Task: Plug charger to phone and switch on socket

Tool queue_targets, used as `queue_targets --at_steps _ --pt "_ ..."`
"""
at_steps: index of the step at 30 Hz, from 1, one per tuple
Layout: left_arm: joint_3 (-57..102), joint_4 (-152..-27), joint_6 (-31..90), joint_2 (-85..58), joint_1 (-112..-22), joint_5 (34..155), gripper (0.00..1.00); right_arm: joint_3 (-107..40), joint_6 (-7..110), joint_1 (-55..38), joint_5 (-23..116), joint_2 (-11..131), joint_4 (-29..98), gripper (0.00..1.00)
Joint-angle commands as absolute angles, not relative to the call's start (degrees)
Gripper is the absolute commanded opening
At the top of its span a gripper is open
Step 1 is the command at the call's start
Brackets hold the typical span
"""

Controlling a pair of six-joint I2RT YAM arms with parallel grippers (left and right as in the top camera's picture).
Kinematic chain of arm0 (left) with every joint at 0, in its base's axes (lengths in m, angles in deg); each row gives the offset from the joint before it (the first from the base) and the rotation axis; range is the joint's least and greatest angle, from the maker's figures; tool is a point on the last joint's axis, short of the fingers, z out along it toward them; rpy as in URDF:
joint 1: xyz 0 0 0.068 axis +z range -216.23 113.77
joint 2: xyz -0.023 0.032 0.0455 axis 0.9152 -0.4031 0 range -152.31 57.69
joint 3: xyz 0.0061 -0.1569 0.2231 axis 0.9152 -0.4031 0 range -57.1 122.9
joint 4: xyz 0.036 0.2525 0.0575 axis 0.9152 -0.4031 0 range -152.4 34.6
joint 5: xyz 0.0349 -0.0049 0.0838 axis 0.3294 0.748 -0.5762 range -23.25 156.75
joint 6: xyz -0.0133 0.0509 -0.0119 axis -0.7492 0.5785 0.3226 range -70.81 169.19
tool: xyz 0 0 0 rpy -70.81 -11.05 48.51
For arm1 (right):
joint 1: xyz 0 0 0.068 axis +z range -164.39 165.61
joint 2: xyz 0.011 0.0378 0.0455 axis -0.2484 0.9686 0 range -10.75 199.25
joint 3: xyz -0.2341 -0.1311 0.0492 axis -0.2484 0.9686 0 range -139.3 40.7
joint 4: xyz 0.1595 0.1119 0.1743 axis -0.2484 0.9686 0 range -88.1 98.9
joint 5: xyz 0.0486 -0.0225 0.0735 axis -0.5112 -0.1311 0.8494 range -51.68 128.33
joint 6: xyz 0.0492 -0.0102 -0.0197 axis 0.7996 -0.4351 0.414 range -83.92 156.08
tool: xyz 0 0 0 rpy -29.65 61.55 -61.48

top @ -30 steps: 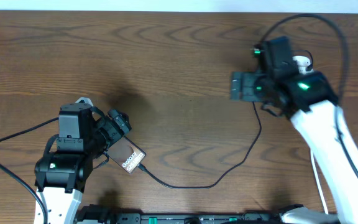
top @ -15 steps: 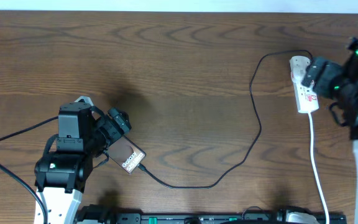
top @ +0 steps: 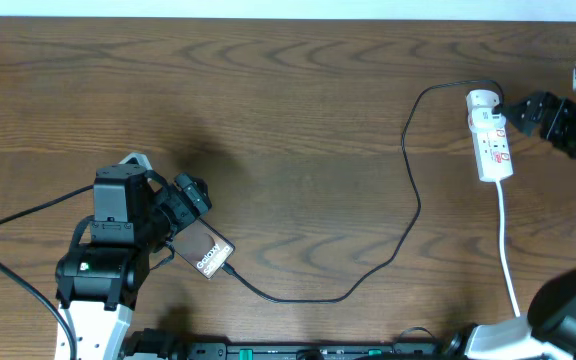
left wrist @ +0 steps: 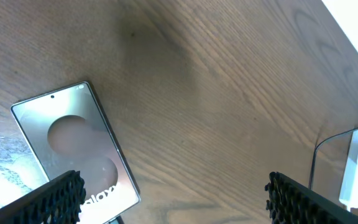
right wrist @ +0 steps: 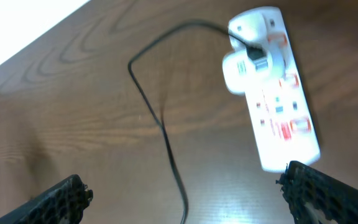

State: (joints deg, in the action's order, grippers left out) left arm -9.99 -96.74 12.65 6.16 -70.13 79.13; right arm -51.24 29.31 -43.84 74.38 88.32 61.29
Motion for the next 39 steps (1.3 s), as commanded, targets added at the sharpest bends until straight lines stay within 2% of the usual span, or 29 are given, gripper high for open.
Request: queue_targets --at_steps 1,9,19,26,39 --pt "-8.8 -96.6 14.7 6.6 -70.2 79.6 0.92 -58.7 25.8 -43.9 74.4 93.1 61.8 0.99" --pt "-8.8 -95.6 14.7 6.6 -70.2 79.6 0.92 -71.0 26.2 -43.3 64.6 103.5 65.0 0.99" --pt "-8.8 -95.2 14.7 6.6 -70.2 79.6 0.92 -71.4 27.6 -42.8 64.8 111.2 62.3 0.99" --pt "-8.8 -95.2 14.7 6.6 -70.2 79.6 0.92 -71.3 23.5 -40.2 66.3 114.0 62.6 0.99" --pt "-8.8 -95.4 14.7 6.6 -70.2 79.6 0.92 -71.3 24.5 -37.6 60.2 116.0 62.4 0.99"
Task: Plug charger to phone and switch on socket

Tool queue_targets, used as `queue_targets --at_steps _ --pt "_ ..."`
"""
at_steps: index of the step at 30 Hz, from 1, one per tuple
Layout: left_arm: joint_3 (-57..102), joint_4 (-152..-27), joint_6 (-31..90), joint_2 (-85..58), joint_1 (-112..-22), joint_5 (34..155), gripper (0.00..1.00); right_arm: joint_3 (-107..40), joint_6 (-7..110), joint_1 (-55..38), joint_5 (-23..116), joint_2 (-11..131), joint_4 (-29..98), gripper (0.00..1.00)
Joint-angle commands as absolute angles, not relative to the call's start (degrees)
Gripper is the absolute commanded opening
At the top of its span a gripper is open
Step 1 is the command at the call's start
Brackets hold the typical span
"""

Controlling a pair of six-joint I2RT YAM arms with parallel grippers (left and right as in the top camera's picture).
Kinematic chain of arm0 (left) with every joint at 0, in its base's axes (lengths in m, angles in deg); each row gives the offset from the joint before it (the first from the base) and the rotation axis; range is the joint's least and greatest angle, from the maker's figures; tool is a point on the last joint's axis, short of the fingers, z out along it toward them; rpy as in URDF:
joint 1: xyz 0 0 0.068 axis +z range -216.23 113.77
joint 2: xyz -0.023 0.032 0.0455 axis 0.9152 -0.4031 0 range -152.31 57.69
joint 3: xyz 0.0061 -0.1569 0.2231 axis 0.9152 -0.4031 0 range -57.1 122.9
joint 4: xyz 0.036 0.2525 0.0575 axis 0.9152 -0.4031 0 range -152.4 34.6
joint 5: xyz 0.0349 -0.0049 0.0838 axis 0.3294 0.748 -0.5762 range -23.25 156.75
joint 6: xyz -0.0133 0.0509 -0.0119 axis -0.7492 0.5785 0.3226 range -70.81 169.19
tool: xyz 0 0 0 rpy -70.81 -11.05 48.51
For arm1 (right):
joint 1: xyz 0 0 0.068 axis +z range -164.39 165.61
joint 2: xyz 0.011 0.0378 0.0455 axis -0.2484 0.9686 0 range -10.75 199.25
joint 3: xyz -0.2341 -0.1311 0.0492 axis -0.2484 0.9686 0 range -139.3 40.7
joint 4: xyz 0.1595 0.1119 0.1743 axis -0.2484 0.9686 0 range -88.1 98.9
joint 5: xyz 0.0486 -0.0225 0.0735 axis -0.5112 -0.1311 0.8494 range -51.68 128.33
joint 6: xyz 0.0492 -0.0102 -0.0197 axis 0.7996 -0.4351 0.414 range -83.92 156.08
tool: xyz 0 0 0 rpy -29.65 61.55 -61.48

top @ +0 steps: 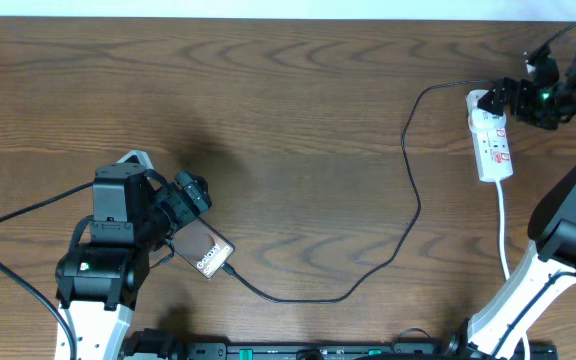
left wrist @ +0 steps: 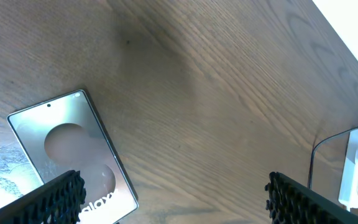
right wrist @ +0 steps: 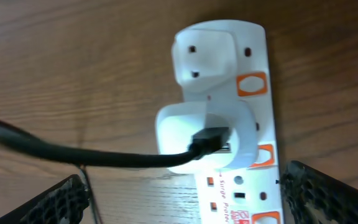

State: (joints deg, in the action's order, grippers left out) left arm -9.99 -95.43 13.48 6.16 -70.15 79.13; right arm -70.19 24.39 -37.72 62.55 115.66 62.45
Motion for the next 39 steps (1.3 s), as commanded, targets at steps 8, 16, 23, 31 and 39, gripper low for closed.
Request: queue_targets --at_steps 8,16,23,31,39 --pt "-8.8 -95.4 14.7 6.6 -70.2 79.6 0.92 -70.7 25.3 -37.4 58.0 116.2 62.1 0.99" --pt "-8.8 -95.4 14.7 6.6 -70.2 79.6 0.92 -70.6 25.3 -35.9 59.9 120.0 62.2 0.96" --pt "-8.8 -95.4 14.7 6.6 -70.2 79.6 0.92 -70.6 25.3 -34.9 60.3 120.9 62.1 0.98" --pt "-8.8 -95.4 14.7 6.5 -70.2 79.6 0.92 -70.6 25.3 -34.9 59.8 121.0 63.0 0.99" --pt "-8.8 -95.4 14.7 6.5 -70.2 79.6 0.92 -70.6 25.3 -34.9 59.8 121.0 63.3 0.99"
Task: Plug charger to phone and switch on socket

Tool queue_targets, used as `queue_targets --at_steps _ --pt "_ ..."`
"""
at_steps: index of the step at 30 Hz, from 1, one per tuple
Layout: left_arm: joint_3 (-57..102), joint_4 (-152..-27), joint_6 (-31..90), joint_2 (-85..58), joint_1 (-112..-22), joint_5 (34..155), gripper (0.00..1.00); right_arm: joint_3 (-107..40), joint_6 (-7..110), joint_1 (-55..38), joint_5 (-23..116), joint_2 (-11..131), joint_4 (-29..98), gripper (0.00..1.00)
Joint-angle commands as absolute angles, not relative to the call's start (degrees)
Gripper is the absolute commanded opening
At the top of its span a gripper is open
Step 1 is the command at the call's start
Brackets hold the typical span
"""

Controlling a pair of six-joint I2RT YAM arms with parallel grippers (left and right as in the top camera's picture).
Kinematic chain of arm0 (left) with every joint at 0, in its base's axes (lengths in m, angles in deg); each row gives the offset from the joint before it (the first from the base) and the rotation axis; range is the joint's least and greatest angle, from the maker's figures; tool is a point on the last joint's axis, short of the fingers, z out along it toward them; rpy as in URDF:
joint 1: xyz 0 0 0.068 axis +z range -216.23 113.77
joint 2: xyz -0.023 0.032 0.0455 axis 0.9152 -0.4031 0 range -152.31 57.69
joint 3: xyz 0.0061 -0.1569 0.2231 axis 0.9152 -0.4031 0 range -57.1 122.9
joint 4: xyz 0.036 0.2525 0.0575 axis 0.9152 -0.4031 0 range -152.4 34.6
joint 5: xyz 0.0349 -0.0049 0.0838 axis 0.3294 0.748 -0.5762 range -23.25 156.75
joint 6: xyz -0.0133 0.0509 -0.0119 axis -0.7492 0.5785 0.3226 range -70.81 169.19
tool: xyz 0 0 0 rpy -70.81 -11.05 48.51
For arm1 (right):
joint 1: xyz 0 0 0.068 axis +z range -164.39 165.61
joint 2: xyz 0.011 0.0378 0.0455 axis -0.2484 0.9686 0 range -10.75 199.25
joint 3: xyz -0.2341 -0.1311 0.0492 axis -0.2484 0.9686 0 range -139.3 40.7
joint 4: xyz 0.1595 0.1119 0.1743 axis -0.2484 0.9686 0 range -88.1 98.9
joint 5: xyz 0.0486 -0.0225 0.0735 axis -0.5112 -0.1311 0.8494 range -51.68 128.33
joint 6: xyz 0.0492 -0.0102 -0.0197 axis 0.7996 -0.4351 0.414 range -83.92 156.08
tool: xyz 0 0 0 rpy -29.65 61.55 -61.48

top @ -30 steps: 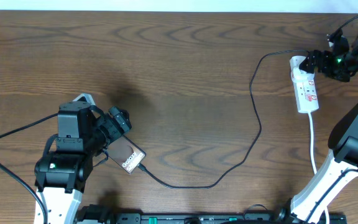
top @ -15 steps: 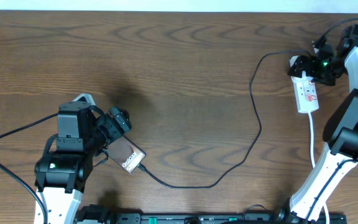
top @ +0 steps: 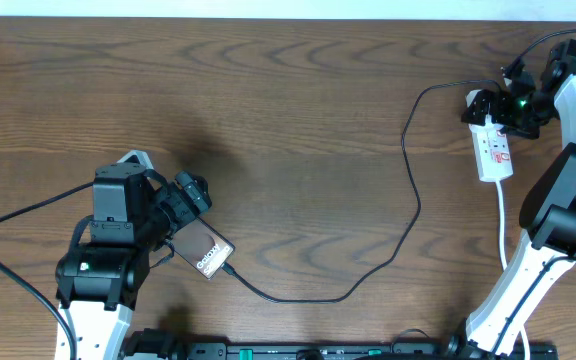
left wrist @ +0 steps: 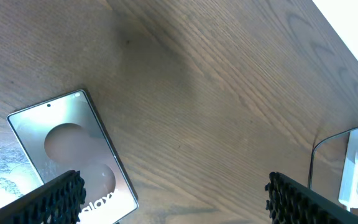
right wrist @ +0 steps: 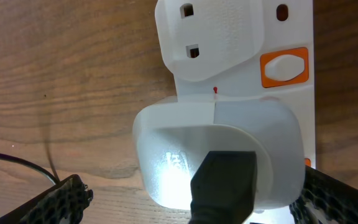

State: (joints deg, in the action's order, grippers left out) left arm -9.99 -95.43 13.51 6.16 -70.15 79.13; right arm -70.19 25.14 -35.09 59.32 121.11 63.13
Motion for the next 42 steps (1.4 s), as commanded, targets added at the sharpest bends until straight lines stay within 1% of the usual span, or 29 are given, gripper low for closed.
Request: queue_targets --at_steps 1,33,42 --pt "-8.8 -95.4 14.7 6.5 -70.2 79.6 0.92 -70.6 25.3 -34.9 59.8 121.1 63.4 0.99" --pt "-8.8 -95.4 14.7 6.5 -70.2 79.6 0.92 -69.7 27.1 -33.0 59.9 123.4 64.4 0.99" --pt "-8.8 -95.4 14.7 6.5 -70.2 79.6 0.92 -69.7 27.2 -33.0 63.0 123.4 64.5 0.99"
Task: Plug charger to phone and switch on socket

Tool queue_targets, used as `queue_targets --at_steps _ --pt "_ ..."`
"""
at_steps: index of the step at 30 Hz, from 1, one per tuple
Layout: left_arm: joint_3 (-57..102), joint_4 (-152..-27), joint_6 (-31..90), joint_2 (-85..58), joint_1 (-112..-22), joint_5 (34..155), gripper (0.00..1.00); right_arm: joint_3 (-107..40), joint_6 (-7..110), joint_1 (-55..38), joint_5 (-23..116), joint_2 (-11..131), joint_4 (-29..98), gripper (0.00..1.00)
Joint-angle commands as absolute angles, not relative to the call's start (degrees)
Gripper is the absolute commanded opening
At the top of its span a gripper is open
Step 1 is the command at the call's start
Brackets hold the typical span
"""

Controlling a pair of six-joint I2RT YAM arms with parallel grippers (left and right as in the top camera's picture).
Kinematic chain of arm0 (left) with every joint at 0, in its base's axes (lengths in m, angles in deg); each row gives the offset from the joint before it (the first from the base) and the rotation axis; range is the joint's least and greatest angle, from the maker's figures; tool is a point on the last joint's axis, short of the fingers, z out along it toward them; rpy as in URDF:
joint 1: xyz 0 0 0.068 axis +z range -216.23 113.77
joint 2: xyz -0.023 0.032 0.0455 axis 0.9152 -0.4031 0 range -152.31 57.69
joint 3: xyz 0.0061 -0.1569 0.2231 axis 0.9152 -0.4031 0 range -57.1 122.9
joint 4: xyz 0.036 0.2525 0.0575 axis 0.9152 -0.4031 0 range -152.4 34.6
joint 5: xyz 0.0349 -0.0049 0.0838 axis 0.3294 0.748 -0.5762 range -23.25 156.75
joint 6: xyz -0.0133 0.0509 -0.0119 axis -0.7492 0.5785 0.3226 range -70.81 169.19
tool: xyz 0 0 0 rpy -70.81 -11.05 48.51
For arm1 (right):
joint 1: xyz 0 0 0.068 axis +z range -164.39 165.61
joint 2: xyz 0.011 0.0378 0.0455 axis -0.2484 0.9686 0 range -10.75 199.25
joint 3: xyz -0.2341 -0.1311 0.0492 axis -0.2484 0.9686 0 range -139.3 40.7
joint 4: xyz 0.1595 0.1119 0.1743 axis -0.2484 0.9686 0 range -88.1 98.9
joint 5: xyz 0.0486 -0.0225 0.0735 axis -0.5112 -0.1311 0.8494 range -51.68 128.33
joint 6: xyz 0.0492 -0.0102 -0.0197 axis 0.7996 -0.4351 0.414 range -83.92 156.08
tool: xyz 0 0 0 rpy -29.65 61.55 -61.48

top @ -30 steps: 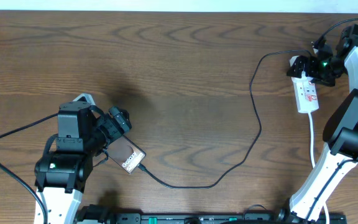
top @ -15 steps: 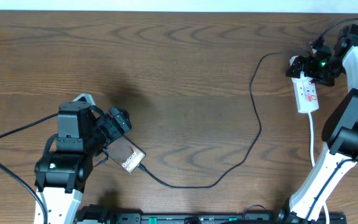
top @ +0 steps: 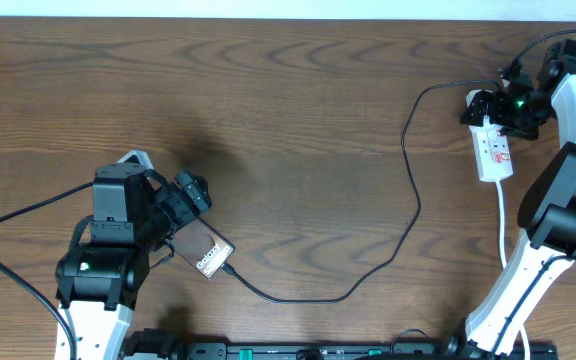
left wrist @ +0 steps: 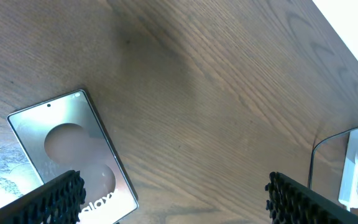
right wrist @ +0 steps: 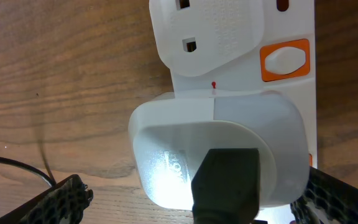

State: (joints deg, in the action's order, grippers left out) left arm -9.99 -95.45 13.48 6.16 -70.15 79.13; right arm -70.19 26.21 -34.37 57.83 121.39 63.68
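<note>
The phone lies face down near my left arm, silver-backed in the left wrist view. A black cable runs from the phone's near end to a white charger plug seated in the white power strip. An orange switch sits beside the strip's empty top socket. My right gripper is open, low over the plug, one finger on each side of it. My left gripper is open just above the phone's edge, holding nothing.
The strip's own white lead trails toward the table's near edge beside the right arm's base. The table's far edge runs close behind the strip. The power strip also shows small at the right edge of the left wrist view.
The right gripper has shifted very slightly over the plug; the strip sits a touch higher in its view. The left arm and the phone are unchanged.
The right gripper was first off to the right of the strip, open. It was then over the strip's far end, and after that close above the charger plug, where it still is. The left gripper has stayed open by the phone throughout.
</note>
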Motion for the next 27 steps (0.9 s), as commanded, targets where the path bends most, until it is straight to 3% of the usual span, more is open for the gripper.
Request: queue_targets --at_steps 1,27 --pt "-8.8 -95.4 14.7 6.5 -70.2 79.6 0.92 -69.7 27.2 -33.0 63.1 123.4 64.5 0.99" --pt "-8.9 -95.6 14.7 6.5 -70.2 79.6 0.92 -63.9 27.5 -32.8 65.8 123.4 60.4 0.99"
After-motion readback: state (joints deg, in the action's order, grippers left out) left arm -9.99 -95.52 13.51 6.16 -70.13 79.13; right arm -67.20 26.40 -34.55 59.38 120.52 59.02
